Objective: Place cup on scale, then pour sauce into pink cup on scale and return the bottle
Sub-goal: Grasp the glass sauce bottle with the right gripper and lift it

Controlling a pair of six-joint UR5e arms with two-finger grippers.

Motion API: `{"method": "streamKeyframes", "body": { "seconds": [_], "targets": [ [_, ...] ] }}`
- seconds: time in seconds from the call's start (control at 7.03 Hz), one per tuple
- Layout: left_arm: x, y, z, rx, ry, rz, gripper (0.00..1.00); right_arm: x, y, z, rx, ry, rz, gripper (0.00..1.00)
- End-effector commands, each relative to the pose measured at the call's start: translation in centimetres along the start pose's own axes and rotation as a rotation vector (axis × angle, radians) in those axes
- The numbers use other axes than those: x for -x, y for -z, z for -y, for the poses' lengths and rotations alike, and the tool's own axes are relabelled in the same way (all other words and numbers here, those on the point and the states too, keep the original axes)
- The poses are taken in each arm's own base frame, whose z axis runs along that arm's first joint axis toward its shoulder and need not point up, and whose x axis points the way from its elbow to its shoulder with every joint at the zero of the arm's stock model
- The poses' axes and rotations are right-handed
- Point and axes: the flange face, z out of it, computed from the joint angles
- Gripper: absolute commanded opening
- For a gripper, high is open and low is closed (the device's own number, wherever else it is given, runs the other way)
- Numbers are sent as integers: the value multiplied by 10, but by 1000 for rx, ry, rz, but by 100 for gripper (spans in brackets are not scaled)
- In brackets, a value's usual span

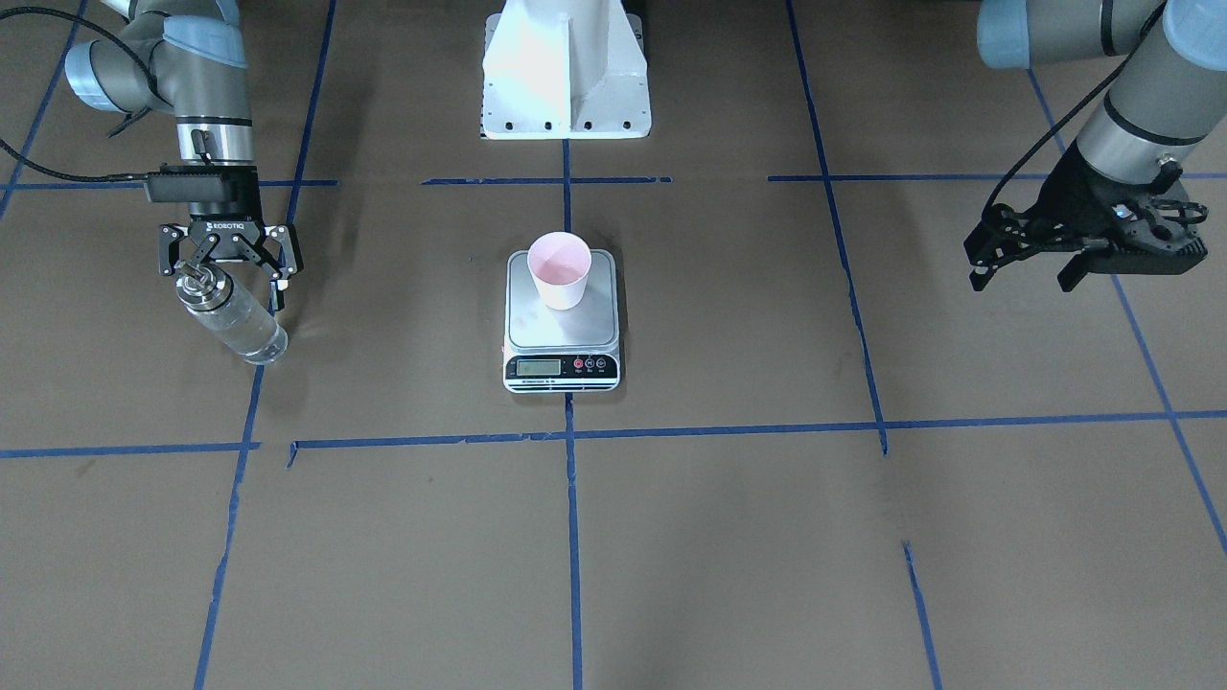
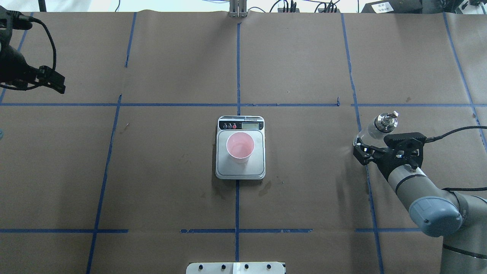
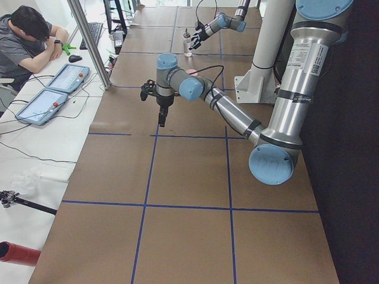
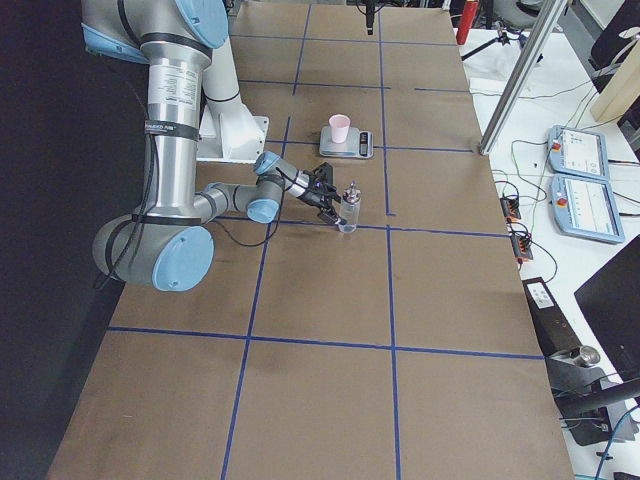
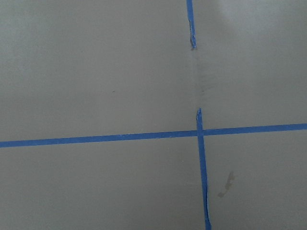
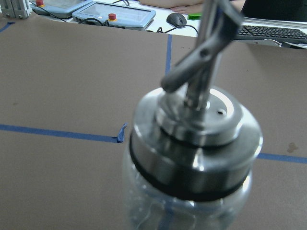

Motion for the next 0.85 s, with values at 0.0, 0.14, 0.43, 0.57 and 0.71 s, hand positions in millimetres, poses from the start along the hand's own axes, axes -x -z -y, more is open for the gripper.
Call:
{"method": "streamKeyframes", "body": {
  "seconds": [0.0, 0.14, 0.43, 0.57, 0.71],
  "targets": [
    [5, -2, 2, 3, -13, 6, 100, -2, -2, 1, -10, 14, -9, 100],
    [8, 0, 3, 0, -7, 7, 100, -4, -3, 3, -13, 13, -14, 100],
    [15, -1, 0, 3, 0, 12, 100, -6, -4, 6, -17, 12, -17, 100],
    [16, -1, 0, 3, 2, 13, 100, 0, -5, 8, -20, 6, -11, 100],
    [16, -1, 0, 2, 1, 12, 100, 12, -10, 10, -27, -4, -3, 100]
  ]
}}
